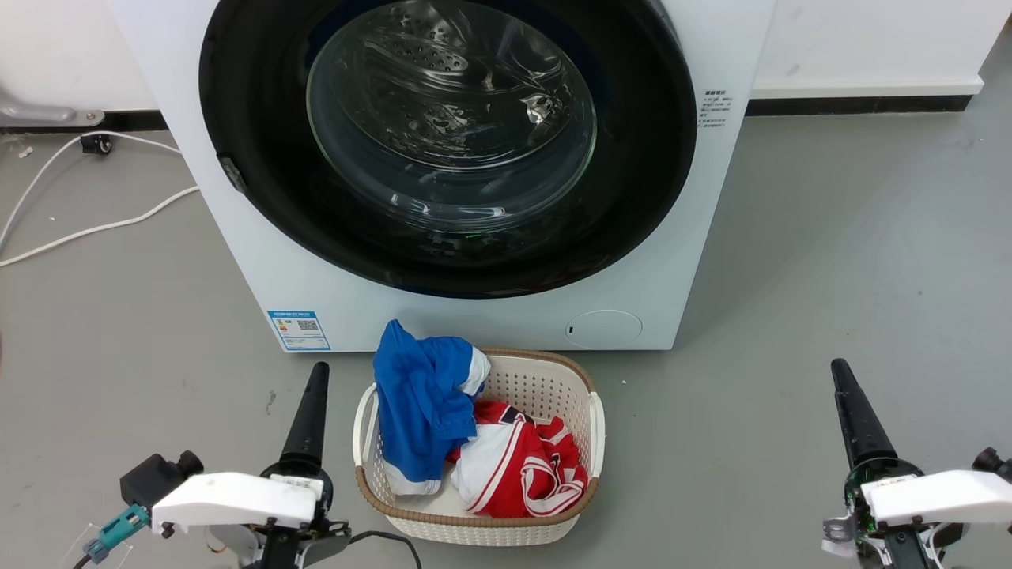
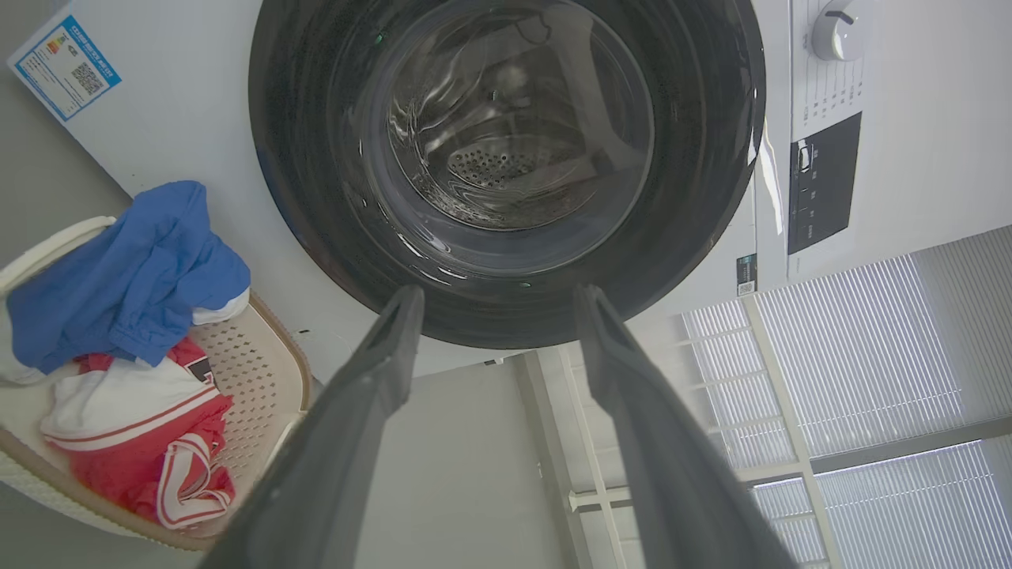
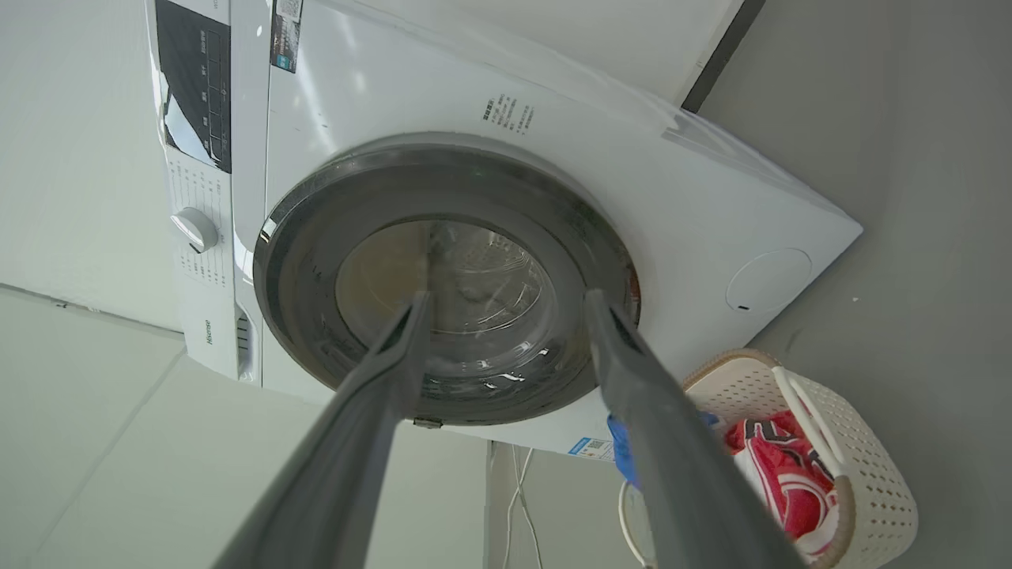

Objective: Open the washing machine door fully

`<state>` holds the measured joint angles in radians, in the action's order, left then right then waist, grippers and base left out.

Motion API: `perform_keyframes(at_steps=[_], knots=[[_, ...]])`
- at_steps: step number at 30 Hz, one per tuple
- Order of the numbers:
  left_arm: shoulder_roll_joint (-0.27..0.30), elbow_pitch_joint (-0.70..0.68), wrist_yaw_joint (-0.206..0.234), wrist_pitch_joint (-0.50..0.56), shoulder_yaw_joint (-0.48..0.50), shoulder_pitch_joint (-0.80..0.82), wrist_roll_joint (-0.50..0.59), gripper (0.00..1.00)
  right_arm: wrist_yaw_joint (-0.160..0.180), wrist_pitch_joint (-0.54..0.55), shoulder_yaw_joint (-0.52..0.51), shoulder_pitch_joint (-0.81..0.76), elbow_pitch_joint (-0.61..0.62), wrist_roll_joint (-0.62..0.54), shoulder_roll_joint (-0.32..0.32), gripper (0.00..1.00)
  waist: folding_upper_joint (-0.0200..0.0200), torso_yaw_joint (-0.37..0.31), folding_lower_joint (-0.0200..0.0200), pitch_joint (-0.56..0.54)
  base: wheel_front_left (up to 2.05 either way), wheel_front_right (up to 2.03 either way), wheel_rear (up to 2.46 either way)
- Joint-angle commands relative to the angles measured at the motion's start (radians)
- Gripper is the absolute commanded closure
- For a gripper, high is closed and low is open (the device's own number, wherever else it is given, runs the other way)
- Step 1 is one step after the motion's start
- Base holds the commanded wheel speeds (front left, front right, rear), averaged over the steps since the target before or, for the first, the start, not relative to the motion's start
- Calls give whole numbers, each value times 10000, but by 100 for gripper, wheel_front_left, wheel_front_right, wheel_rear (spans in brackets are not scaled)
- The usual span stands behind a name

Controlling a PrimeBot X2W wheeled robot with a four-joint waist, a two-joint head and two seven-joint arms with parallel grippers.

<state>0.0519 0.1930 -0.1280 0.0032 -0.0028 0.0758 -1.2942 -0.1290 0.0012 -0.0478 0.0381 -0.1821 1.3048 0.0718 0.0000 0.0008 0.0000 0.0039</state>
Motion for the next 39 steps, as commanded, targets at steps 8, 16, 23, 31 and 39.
perform_keyframes(at_steps=[8,16,23,31,39], knots=[[85,-407,-18,-422,-264,102,2384,0,-10,-406,147,-31,515,-3011,118,0,0,-10,0,-17,0,0,0],[151,-570,60,-670,-314,20,3999,0,-11,-566,371,-100,638,-4362,113,0,0,-23,0,-24,0,0,0],[382,-526,349,-904,-708,52,5522,0,-13,-571,466,-174,650,-5415,163,0,0,-15,0,-23,0,0,0],[598,-500,623,-1150,-1223,78,6666,0,-15,-656,410,-254,748,-6669,183,0,0,-7,0,-23,0,0,0],[832,-507,820,-1375,-1728,136,7610,0,-16,-616,387,-344,935,-7916,127,0,0,-10,0,-27,0,0,0]])
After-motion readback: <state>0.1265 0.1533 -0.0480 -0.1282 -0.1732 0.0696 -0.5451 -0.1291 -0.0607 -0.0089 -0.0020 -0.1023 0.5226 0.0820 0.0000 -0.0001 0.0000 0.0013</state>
